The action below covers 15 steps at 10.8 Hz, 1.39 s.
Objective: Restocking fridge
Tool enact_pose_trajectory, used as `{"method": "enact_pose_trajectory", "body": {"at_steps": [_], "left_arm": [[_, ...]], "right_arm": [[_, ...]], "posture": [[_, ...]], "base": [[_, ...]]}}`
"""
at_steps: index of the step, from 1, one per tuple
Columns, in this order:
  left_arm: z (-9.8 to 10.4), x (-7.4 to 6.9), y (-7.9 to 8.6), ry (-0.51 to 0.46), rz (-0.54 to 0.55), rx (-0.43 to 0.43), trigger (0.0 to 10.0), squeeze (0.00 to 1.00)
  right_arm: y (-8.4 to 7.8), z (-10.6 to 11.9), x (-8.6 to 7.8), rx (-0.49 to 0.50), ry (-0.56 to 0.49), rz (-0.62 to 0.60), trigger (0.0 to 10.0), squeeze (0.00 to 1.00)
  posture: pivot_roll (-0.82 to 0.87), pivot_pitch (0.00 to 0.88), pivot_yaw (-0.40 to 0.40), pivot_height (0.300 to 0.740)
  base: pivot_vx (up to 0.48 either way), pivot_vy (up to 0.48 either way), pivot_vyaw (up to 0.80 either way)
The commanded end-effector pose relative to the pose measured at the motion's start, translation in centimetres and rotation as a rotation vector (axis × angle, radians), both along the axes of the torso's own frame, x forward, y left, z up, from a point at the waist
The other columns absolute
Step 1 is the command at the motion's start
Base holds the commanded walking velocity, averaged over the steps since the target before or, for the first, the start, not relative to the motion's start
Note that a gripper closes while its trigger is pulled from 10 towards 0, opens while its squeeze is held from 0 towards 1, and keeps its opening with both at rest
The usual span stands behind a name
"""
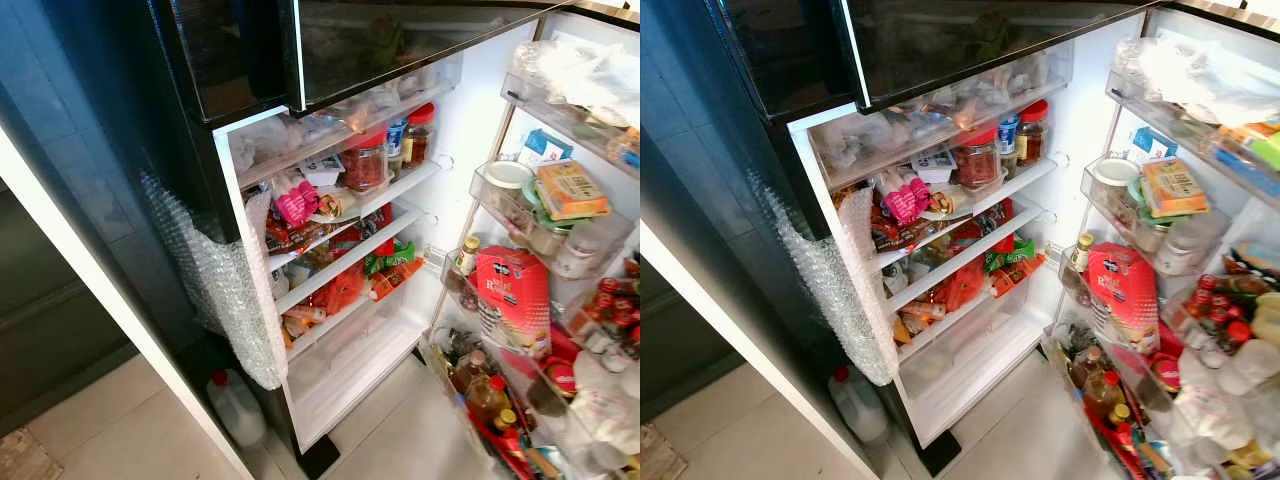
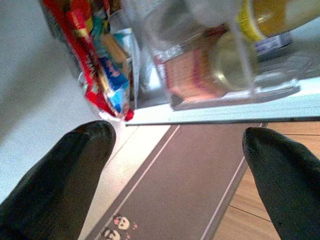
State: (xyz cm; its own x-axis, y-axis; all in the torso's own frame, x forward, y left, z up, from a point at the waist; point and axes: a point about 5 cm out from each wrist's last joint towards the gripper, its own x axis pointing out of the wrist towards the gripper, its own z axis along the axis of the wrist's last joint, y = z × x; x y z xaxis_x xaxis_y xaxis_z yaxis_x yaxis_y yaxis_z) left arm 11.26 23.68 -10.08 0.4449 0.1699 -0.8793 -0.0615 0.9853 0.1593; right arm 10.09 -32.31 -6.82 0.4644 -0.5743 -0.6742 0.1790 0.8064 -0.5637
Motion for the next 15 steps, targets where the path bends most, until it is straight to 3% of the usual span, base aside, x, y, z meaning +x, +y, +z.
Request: {"method": "enact_pose_trajectory", "body": {"at_steps": [1,4,5,6,7,9,12,15], "left_arm": [[0.1,-0.2,0.5,0.008,0.001,0.012,10.0,0.0],[0.1,-0.2,0.5,0.008,0.001,0.012,10.0,0.0],[0.1,-0.1,0.5,0.007,0.002,0.012,10.0,0.0],[0.1,-0.1,0.6,0.004,-0.004,0.011,10.0,0.0],[0.2,0.0,0.6,-0.002,-0.004,0.009,10.0,0.0],[0.1,0.0,0.6,-0.002,0.004,0.008,10.0,0.0],[0.1,-0.1,0.5,0.001,0.0,0.005,10.0,0.0],[0.1,0.0,0.6,0.0,-0.005,0.007,10.0,0.0]], "right_arm": [[0.3,-0.2,-0.2,-0.001,0.016,0.006,10.0,0.0],[0.3,-0.2,-0.2,-0.014,0.022,0.004,10.0,0.0],[1.3,-0.7,0.0,0.037,0.025,0.011,10.0,0.0],[4.4,-1.8,1.2,0.224,0.022,0.074,10.0,0.0],[9.3,-2.6,3.3,0.484,0.005,0.195,10.0,0.0],[8.3,-2.6,2.5,0.503,-0.003,0.148,10.0,0.0],[6.3,-2.9,-0.8,0.505,0.056,0.102,10.0,0.0],[6.4,-3.1,-1.2,0.498,0.076,0.107,10.0,0.0]], "posture": [[-0.15,0.0,0.038,0.74],[-0.15,0.0,0.038,0.74],[-0.15,0.0,0.038,0.74],[-0.14,0.0,0.041,0.74],[-0.13,0.0,0.036,0.74],[-0.13,0.0,0.036,0.74],[-0.14,0.0,0.035,0.74],[-0.14,0.0,0.038,0.74]], "base": [[0.0,0.0,0.0],[0.0,0.0,0.0],[0.0,0.0,0.0],[0.0,0.0,0.0],[0.0,-0.247,0.0],[0.0,-0.124,0.0],[0.0,-0.087,0.0],[0.0,-0.306,0.0]]}}
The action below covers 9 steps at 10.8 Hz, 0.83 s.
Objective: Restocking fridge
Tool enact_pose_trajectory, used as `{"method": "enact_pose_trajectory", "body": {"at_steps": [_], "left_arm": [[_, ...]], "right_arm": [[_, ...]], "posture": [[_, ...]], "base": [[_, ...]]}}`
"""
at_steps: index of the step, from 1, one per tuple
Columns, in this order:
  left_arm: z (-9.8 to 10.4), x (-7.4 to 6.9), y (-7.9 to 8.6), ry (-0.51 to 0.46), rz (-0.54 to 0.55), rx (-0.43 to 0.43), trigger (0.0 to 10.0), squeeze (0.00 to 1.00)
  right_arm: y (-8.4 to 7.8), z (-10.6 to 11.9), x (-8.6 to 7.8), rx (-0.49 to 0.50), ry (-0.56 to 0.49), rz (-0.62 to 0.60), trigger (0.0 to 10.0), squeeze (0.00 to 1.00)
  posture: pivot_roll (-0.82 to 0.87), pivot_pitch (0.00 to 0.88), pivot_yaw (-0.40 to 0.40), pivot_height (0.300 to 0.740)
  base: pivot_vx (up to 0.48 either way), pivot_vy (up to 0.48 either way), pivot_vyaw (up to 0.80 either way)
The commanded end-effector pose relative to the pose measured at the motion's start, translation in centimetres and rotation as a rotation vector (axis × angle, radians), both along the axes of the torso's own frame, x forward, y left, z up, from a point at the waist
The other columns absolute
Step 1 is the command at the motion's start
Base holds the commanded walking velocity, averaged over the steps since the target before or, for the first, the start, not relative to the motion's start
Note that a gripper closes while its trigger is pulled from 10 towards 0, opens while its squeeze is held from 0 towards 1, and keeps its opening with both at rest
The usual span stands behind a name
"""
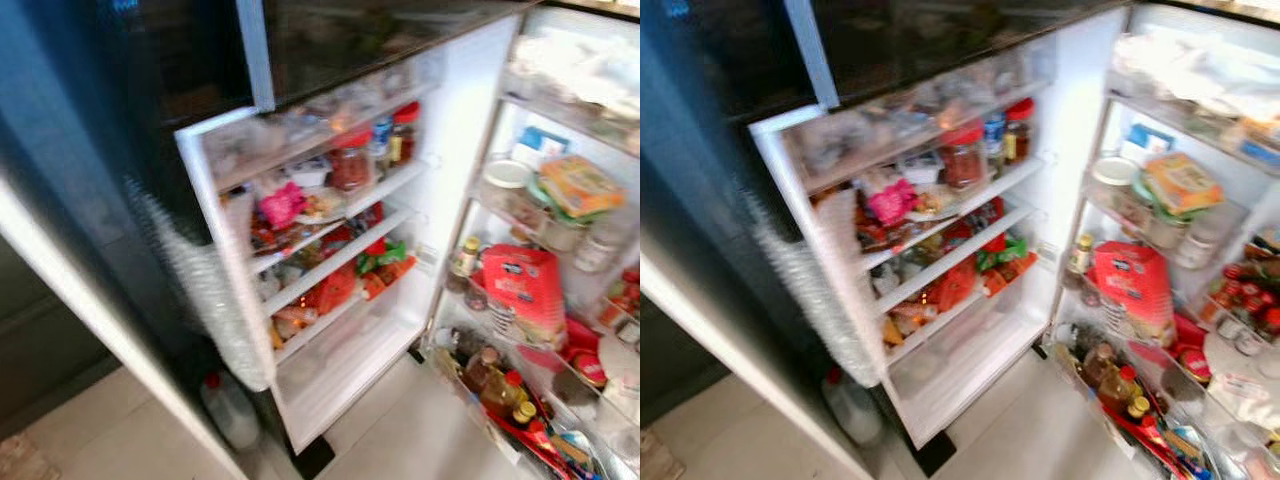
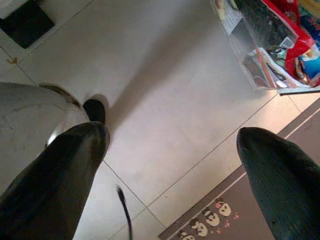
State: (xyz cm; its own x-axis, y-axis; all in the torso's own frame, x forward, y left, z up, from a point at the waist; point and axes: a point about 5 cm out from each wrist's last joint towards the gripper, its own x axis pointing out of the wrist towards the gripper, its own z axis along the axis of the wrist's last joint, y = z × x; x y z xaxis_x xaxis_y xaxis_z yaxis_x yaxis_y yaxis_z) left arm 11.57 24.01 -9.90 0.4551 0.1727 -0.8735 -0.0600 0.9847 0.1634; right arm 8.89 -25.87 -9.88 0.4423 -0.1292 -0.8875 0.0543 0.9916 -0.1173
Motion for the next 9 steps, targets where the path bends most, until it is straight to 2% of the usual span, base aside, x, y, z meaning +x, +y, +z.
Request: {"method": "enact_pose_trajectory", "body": {"at_steps": [1,3,7,9], "left_arm": [[-0.02,-0.29,0.27,0.011,-0.002,0.003,10.0,0.0],[-0.02,-0.29,0.27,0.012,-0.006,0.004,10.0,0.0],[-0.04,-0.32,0.2,0.011,-0.004,0.001,10.0,0.0],[-0.06,-0.37,0.22,0.013,0.003,0.003,10.0,0.0]], "right_arm": [[0.35,0.0,0.54,0.003,-0.011,0.0,10.0,0.0],[0.84,0.03,1.24,0.011,-0.027,0.002,10.0,0.0],[0.68,0.05,1.26,0.006,-0.025,-0.014,10.0,0.0],[0.06,0.2,1.07,-0.027,-0.029,-0.019,10.0,0.0]], "posture": [[-0.14,0.0,0.041,0.74],[-0.14,0.0,0.043,0.74],[-0.14,0.0,0.039,0.74],[-0.14,0.0,0.039,0.74]], "base": [[0.0,-0.371,0.0],[0.0,-0.388,0.59],[0.0,-0.41,0.0],[0.0,0.0,0.0]]}}
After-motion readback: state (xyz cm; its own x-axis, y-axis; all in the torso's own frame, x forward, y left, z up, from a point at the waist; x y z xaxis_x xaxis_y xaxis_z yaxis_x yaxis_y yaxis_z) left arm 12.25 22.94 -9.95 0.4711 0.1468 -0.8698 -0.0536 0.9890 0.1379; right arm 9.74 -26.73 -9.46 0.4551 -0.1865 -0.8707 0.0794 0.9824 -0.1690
